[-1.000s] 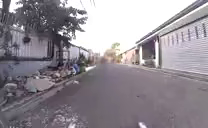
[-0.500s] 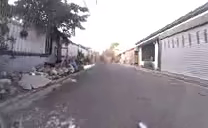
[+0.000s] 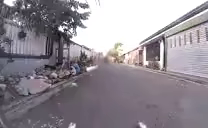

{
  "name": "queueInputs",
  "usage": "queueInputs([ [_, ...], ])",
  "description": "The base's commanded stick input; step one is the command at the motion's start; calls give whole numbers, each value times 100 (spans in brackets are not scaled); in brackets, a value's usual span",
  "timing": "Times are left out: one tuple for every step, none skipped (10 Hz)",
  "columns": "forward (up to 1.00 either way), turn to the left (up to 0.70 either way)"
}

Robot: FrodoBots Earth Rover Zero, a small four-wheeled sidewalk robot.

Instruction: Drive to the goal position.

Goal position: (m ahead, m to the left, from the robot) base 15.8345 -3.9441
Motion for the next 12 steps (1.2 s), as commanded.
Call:
queueInputs([
  [70, -35],
  [70, -18],
  [70, -1],
  [70, 0],
  [70, 0],
  [70, 0],
  [70, 0],
  [70, 0],
  [70, 0],
  [70, 0],
  [70, -7],
  [70, -29],
])
